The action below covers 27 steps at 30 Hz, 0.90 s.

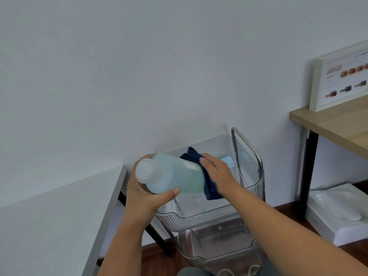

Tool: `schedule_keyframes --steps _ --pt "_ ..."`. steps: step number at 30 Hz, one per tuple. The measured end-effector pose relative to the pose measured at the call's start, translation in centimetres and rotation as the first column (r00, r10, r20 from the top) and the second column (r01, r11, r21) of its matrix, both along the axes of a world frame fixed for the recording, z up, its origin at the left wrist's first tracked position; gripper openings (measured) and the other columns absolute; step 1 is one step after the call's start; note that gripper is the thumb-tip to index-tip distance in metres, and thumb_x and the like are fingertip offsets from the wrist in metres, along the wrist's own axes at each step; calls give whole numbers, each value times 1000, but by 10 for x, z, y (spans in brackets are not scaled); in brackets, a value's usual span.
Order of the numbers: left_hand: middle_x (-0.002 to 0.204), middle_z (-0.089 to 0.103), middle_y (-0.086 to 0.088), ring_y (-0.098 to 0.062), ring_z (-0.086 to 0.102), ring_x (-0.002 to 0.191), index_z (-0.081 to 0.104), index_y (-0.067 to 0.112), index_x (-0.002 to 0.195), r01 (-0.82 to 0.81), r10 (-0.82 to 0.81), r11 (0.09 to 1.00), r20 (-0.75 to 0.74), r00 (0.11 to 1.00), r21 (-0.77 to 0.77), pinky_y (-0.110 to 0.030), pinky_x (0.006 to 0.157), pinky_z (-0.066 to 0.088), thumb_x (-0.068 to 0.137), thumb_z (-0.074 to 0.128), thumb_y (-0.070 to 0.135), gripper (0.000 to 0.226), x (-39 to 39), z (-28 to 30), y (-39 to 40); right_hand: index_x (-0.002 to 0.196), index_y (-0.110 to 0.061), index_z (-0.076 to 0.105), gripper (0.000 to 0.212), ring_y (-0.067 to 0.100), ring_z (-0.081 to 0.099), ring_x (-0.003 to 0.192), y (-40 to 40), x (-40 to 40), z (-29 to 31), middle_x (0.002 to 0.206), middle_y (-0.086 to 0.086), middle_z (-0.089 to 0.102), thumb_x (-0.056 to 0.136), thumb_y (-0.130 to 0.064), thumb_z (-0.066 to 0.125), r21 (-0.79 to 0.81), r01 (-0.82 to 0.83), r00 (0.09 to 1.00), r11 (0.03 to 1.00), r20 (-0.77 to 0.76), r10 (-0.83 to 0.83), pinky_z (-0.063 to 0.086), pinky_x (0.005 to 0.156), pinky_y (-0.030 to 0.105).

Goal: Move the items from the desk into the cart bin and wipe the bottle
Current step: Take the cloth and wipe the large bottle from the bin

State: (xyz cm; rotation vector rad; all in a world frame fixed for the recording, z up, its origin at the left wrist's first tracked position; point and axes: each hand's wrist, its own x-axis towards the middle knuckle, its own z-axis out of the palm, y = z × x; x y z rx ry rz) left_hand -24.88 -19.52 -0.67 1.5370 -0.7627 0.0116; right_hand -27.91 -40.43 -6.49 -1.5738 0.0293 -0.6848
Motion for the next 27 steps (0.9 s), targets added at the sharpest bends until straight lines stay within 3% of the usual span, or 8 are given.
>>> schedule_keyframes --steps 5,8,11,14,17,20,23,27 --pt "129 57 -15 -37 55 121 49 22 135 105 -103 990 26 994 -92 -49 89 54 50 97 24 97 -1 17 3 90 -24 74 20 20 69 80 -18 3 2 94 7 74 94 -27 55 618 -84 974 782 -113 194 53 71 31" --pt "130 63 -5 -25 60 122 53 39 132 141 -157 968 -63 986 -208 -36 91 53 62 86 11 82 -4 22 -8 100 -19 72 14 24 70 86 -16 7 10 98 8 75 93 -20 59 683 -34 997 730 -32 77 55 73 34" --pt "130 63 7 -17 60 121 50 54 123 -9 -35 969 -171 985 -249 -35 89 55 65 84 28 72 -10 19 -27 99 -23 73 17 21 70 92 -5 6 11 100 3 75 94 -14 59 699 58 993 713 32 -112 56 77 34" --pt "125 63 12 -18 63 113 46 54 122 -205 94 956 -446 890 -209 -42 72 61 46 88 62 87 -19 18 -47 105 -28 71 22 8 68 100 9 3 6 112 -1 71 94 -13 58 603 143 968 785 80 -238 54 79 22" --pt "118 65 6 -27 66 106 51 47 119 -365 113 858 -560 821 -362 -47 65 61 60 87 46 69 -17 16 -60 116 -31 65 28 4 57 115 19 -2 8 124 -1 61 96 -14 56 276 293 926 915 157 -344 45 97 18" --pt "113 71 5 -31 68 107 58 42 122 -355 87 822 -518 851 -446 -47 66 60 80 78 24 50 -12 17 -55 125 -22 63 32 13 50 123 21 -5 17 130 5 55 97 -13 51 -76 428 881 901 257 -397 39 105 27" --pt "110 74 0 -28 71 101 69 40 108 -206 32 874 -371 928 -440 -45 67 60 73 79 24 40 -5 20 -42 125 -16 65 32 28 53 120 32 -6 38 129 8 61 96 -18 50 -363 499 853 787 366 -372 41 100 47" --pt "112 72 -6 -25 71 97 66 28 118 -68 -28 944 -284 958 -323 -41 67 59 68 81 23 53 -3 20 -33 125 -16 64 34 17 60 111 52 -5 79 124 3 65 98 -20 44 -350 301 911 887 380 -159 48 91 41"
